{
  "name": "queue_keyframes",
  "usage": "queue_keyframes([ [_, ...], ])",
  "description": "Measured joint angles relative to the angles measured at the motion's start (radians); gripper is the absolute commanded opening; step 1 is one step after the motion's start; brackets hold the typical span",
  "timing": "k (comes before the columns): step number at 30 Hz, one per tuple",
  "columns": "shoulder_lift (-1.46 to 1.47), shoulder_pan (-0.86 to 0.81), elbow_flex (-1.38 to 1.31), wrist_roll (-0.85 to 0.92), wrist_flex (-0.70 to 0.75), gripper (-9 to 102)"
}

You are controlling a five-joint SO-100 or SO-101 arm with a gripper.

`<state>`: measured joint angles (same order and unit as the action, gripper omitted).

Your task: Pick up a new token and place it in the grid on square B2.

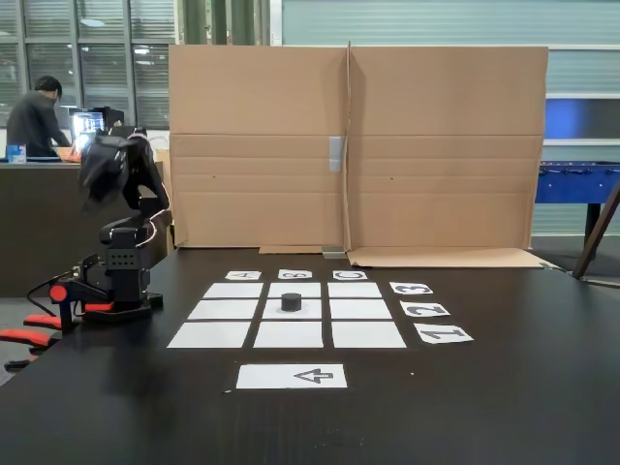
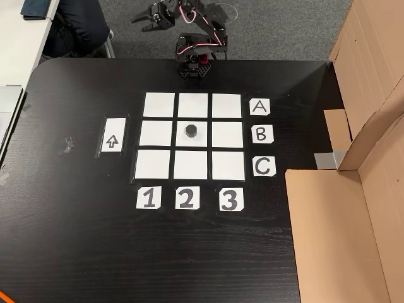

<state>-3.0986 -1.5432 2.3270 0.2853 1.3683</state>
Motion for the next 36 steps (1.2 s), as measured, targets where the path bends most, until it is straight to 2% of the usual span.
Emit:
queue_keyframes([
  [19,-0.215,-0.035,0.39,0.0,-0.199,9],
  [36,-0.225,-0.035,0.543,0.0,-0.221,10],
])
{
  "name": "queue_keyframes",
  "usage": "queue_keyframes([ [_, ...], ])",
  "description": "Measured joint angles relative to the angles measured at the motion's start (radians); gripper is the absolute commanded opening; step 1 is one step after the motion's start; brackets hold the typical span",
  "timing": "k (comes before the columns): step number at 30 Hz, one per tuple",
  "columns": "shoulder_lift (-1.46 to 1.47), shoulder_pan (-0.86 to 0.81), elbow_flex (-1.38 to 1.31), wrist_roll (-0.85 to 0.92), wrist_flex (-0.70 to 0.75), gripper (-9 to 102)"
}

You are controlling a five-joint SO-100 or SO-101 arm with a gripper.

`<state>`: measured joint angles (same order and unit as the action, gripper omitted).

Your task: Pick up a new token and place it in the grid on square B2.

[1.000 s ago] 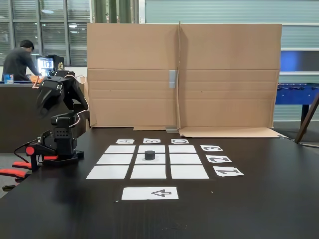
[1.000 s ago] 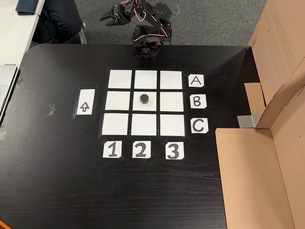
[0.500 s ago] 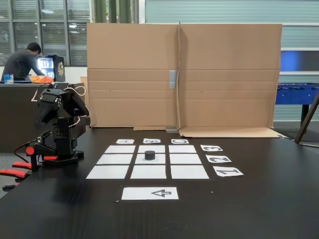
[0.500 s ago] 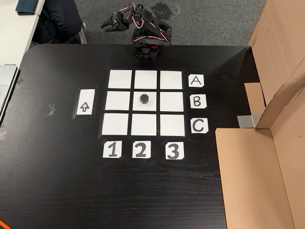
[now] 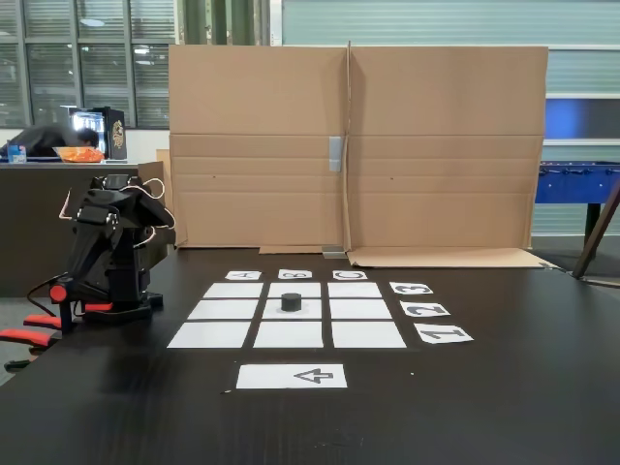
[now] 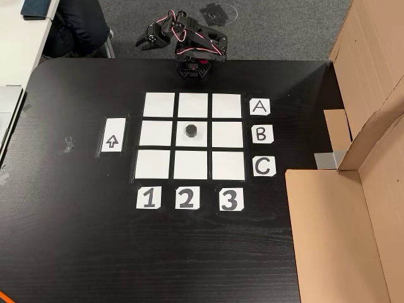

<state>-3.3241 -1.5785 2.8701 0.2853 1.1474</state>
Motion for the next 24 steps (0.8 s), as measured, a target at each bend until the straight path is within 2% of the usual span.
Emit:
queue_keyframes([
  [24,-0.003,0.0,0.066,0.0,0.032,11],
])
